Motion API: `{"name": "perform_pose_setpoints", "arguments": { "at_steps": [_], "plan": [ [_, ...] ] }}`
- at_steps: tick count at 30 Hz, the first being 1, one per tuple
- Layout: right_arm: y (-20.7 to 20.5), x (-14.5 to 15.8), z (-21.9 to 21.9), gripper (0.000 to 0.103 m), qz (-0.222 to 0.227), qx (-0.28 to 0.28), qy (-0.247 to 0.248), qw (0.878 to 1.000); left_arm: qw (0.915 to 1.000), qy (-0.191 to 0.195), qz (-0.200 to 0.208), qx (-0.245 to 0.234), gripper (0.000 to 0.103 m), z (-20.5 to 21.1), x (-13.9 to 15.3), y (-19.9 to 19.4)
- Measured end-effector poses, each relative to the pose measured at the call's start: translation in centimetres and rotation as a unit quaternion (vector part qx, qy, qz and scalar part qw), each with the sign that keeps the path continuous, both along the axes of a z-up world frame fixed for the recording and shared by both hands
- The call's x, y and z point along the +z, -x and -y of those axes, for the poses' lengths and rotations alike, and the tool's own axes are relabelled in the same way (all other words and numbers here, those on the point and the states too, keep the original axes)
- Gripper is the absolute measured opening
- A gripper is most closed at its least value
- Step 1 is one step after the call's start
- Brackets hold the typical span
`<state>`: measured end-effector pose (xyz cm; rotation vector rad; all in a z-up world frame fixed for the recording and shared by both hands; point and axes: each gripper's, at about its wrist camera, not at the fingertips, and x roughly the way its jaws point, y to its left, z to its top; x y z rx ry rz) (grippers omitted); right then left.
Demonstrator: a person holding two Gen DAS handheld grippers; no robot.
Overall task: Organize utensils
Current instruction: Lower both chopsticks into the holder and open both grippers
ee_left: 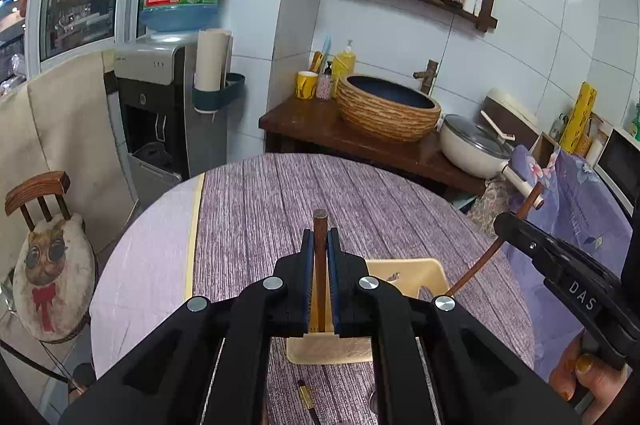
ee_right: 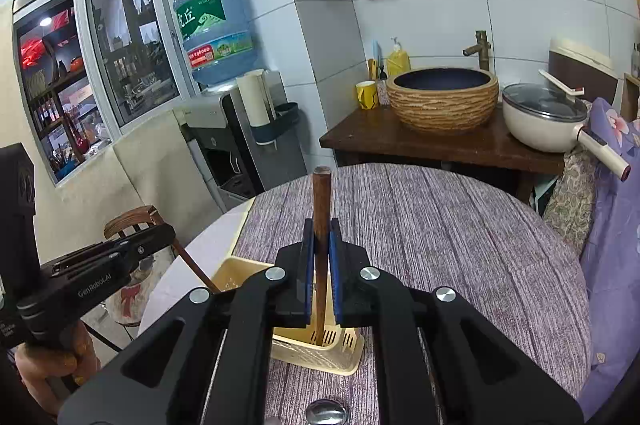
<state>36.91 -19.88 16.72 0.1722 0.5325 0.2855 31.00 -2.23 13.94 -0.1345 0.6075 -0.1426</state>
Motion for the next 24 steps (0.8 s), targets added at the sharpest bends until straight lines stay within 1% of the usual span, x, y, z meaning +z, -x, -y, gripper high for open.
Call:
{"name": "perform_pose_setpoints", "arguments": {
  "at_steps": [2, 7, 8, 10, 11, 12, 14, 16, 17, 18, 19, 21, 24],
  "plan": [
    [-0.2, -0.7, -0.1, 0.008, -0.005, -0.001, 0.003, 1.000, 0.9999, -0.012, 0.010, 0.005, 0.008, 0.1, -0.1, 0.2],
    [-0.4, -1.4, 0.1, 0.008, -0.003, -0.006, -0.002, 1.000, 0.9999, -0.012, 0.010, -0.007, 0.008, 0.3, 0.4, 0.2],
    [-0.4, -1.4, 0.2, 0.008, -0.002, -0.005, -0.005, 1.000, 0.9998, -0.012, 0.013, -0.010, 0.010, 0.3, 0.6, 0.3],
    [-0.1, -1.4, 0.2, 0.021, 0.000, -0.006, -0.005, 1.000, 0.9996, -0.016, 0.022, -0.011, 0.030, 0.3, 0.8, 0.7],
    [0.0, -1.4, 0.3, 0.047, 0.001, -0.007, -0.002, 1.000, 0.9994, -0.017, 0.029, -0.009, 0.057, 0.3, 0.9, 1.0],
    [0.3, -1.5, 0.4, 0.065, 0.004, -0.010, 0.000, 1.000, 0.9990, -0.016, 0.042, -0.006, 0.069, 0.1, 1.2, 1.5],
    [1.1, -1.4, 0.6, 0.065, 0.022, -0.015, 0.001, 1.000, 0.9982, -0.018, 0.057, -0.002, 0.070, -0.1, 1.4, 2.4],
    [2.3, -1.4, 0.5, 0.065, 0.038, -0.014, 0.018, 0.999, 0.9978, -0.020, 0.062, -0.007, 0.071, -0.3, 1.3, 3.4],
    [2.9, -1.4, 0.6, 0.065, 0.046, -0.012, 0.022, 0.999, 0.9976, -0.019, 0.066, -0.007, 0.076, -0.4, 1.2, 4.0],
    [3.4, -1.4, 0.7, 0.069, 0.050, -0.011, 0.023, 0.998, 0.9973, -0.019, 0.071, -0.007, 0.083, -0.5, 1.1, 4.6],
    [4.2, -1.5, 0.9, 0.070, 0.057, -0.009, 0.024, 0.998, 0.9969, -0.020, 0.076, -0.006, 0.086, -0.7, 0.9, 5.3],
    [5.6, -1.7, 1.3, 0.078, 0.064, -0.016, 0.034, 0.997, 0.9962, -0.025, 0.084, -0.005, 0.094, -1.0, 0.2, 6.8],
    [7.6, -2.9, 1.9, 0.080, 0.063, -0.016, 0.055, 0.996, 0.9966, -0.032, 0.075, -0.001, 0.097, -1.7, -1.4, 8.2]
  ]
}}
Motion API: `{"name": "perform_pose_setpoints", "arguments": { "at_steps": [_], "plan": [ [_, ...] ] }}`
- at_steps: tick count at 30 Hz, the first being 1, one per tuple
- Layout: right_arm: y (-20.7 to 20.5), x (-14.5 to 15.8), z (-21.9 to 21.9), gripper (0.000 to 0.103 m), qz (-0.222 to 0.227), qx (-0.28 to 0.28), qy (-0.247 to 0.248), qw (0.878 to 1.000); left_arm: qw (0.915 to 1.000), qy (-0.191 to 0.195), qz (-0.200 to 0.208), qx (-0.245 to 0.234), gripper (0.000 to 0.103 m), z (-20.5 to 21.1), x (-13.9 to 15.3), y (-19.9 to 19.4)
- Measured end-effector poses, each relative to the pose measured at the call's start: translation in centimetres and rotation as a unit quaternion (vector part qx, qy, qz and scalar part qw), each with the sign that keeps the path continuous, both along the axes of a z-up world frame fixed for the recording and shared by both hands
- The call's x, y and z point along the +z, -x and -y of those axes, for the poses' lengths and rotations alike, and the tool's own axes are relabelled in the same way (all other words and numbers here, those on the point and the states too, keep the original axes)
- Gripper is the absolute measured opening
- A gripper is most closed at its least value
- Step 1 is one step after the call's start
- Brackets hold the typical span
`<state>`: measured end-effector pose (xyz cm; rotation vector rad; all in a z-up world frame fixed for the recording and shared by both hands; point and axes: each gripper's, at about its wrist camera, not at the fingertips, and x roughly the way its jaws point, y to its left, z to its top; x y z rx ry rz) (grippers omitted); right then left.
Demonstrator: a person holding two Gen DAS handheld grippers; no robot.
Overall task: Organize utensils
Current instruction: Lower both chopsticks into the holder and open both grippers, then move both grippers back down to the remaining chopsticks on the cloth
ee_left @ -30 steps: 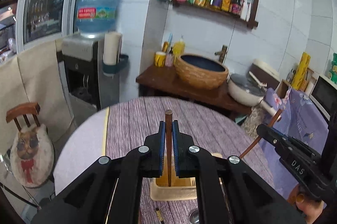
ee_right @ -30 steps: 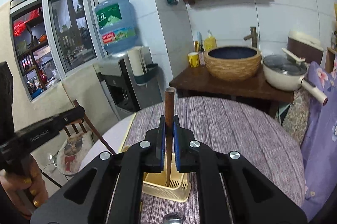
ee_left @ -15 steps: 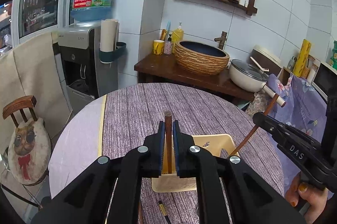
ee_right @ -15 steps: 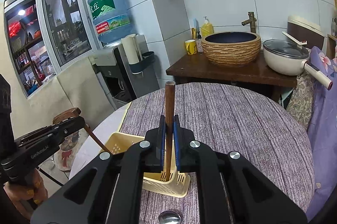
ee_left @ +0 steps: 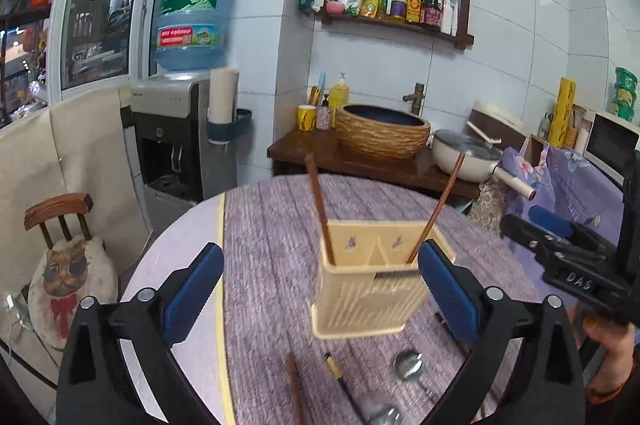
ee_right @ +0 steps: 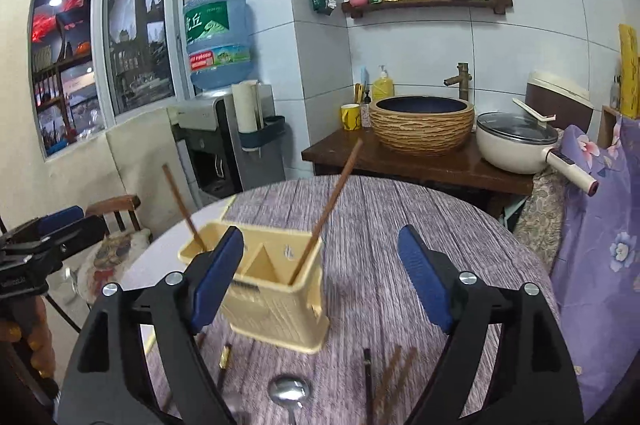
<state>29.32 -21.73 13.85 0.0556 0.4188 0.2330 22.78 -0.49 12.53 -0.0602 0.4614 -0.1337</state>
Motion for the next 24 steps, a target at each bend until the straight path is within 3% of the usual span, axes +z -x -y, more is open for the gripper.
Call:
{"name": "perform_pose_setpoints", "arguments": {
  "at_steps": [8, 10, 13, 18, 24],
  "plan": [
    [3.7, -7.2, 2.2, 0.080, -0.077, -0.020, 0.046, 0.996, 0.9946, -0.017, -0.098, 0.030, 0.097, -2.8, -8.5, 1.3],
    [3.8, -9.4, 2.5, 0.077, -0.106, -0.018, 0.058, 0.993, 0.9917, -0.024, -0.123, 0.029, 0.093, -3.0, -10.6, 1.3],
    [3.9, -12.4, 2.7, 0.062, -0.144, -0.009, 0.073, 0.987, 0.9870, -0.039, -0.155, 0.020, 0.079, -2.8, -12.9, 1.3],
    [3.7, -14.8, 2.7, 0.047, -0.178, 0.006, 0.079, 0.981, 0.9826, -0.041, -0.180, 0.013, 0.065, -2.9, -14.6, 1.3],
    [1.6, -15.3, 1.7, 0.038, -0.197, 0.040, 0.090, 0.975, 0.9808, -0.046, -0.189, 0.007, 0.060, -2.5, -15.1, 0.9]
  ]
}}
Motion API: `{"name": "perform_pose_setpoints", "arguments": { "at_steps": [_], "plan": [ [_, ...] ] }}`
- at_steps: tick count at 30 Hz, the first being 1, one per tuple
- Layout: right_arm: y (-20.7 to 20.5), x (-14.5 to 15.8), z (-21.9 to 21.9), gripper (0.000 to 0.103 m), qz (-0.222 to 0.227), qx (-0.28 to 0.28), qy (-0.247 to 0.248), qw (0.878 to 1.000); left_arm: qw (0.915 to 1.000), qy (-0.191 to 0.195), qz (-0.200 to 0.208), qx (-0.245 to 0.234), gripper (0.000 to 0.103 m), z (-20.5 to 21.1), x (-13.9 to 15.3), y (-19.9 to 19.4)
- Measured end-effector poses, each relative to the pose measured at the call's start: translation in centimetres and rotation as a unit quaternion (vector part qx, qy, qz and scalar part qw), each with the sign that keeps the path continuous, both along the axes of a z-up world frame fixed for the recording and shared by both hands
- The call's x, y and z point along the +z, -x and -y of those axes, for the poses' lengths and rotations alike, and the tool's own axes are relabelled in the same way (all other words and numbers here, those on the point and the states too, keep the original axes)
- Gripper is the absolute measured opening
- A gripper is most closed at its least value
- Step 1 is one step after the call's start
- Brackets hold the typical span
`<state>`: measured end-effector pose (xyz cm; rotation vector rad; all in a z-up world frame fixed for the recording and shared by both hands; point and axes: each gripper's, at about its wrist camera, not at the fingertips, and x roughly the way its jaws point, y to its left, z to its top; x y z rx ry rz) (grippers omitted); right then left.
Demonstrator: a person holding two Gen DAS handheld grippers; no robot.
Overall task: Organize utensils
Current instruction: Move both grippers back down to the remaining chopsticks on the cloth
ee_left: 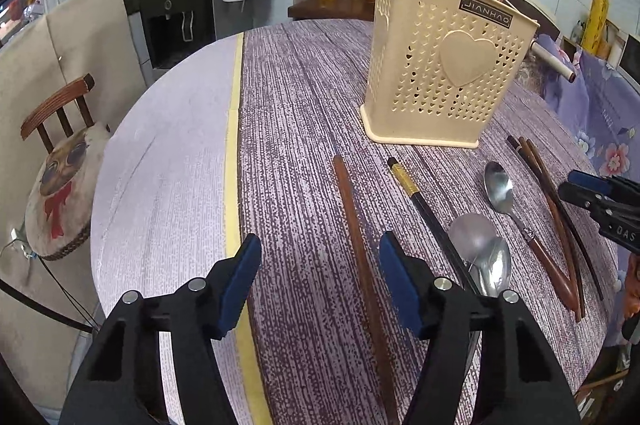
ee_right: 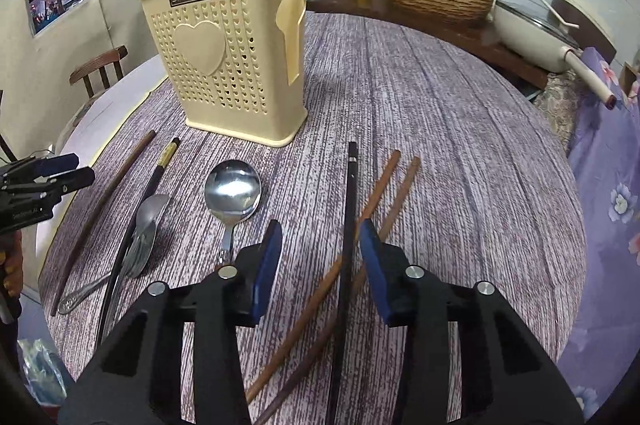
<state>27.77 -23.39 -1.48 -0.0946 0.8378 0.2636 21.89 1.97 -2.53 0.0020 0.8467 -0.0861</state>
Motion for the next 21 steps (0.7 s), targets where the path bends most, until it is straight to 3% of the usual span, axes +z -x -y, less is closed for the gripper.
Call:
{"name": "perform_pose_setpoints", "arguments": {
  "at_steps": [11, 21],
  "plan": [
    [-6.7, -1.3, 0.4, 0.024, -0.042, 0.006, -0.014, 0.999, 0.9999, 0.002, -0.014, 0.009, 0.055, -0.5, -0.5, -0.3],
    [-8.5, -2.5, -0.8, 0.018, -0.080, -0.007, 0.008, 0.997, 0.9995, -0.001, -0.031, -0.009, 0.052, 0.8, -1.0, -1.3]
  ]
}}
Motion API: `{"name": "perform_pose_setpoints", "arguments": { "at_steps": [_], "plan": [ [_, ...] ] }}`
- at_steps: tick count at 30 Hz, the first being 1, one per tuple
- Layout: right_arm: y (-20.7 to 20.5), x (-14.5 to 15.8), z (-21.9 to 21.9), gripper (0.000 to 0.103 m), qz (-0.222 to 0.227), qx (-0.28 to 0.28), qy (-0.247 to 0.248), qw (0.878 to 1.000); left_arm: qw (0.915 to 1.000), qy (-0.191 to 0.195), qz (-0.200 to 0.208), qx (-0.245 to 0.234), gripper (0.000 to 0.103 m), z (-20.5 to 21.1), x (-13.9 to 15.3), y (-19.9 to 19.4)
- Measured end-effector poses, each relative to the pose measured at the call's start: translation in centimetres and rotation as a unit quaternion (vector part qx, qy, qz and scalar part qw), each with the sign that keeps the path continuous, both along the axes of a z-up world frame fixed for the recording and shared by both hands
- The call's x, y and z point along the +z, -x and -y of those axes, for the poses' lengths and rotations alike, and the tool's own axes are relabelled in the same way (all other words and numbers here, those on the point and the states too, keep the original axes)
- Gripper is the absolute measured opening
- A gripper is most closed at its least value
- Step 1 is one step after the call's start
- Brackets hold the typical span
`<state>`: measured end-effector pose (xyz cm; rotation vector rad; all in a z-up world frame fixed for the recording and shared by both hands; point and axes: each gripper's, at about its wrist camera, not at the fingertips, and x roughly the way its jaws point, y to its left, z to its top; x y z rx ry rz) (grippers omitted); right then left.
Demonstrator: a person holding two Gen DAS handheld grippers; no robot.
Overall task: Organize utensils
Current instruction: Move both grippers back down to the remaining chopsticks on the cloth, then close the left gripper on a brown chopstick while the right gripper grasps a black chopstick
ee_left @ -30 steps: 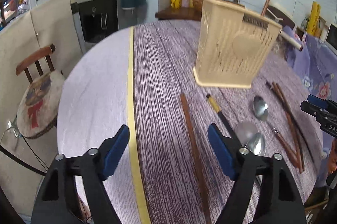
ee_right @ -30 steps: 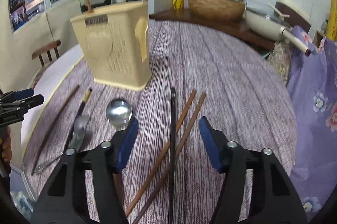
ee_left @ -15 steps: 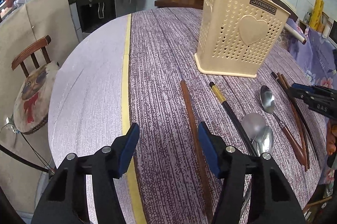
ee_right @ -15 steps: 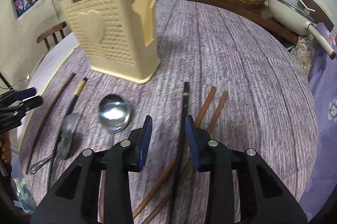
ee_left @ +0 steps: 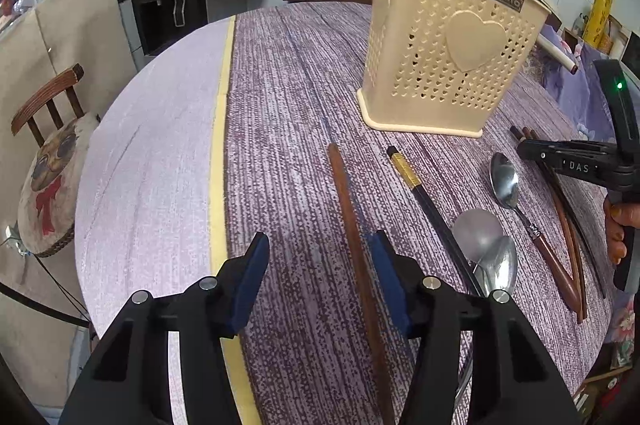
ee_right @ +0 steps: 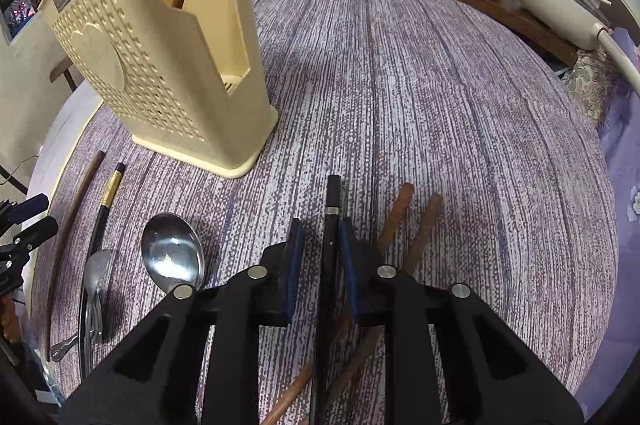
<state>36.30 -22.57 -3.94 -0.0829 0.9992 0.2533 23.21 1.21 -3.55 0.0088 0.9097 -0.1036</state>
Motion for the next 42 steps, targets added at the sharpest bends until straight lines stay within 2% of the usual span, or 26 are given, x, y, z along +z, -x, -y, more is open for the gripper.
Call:
{"name": "perform_pose_setpoints", "arguments": {
  "at_steps": [5, 19, 25, 31, 42],
  "plan": [
    [0.4, 0.1, -0.6, 0.017, -0.011, -0.008, 0.011, 1.000, 0.9998, -0.008, -0.017, -0.009, 0.045, 1.0, -0.6, -1.3],
    [1.6, 0.3, -0.8, 0.017, -0.018, -0.015, 0.018, 1.000, 0.9989, -0.040, -0.024, -0.003, 0.025, 3.1, -0.7, -5.3],
    [1.1, 0.4, -0.7, 0.017, -0.019, -0.018, 0.017, 1.000, 0.9983, -0.051, -0.029, 0.001, 0.010, 3.5, -0.6, -6.3],
    [0.5, 0.3, -0.3, 0.009, -0.017, -0.023, 0.012, 1.000, 0.9982, -0.053, -0.028, 0.006, 0.009, 3.6, -0.6, -6.3],
    [0.6, 0.8, 0.8, 0.008, -0.007, -0.026, -0.040, 0.999, 0.9991, -0.037, -0.017, 0.008, 0.009, 3.3, 0.2, -5.9]
  ]
}}
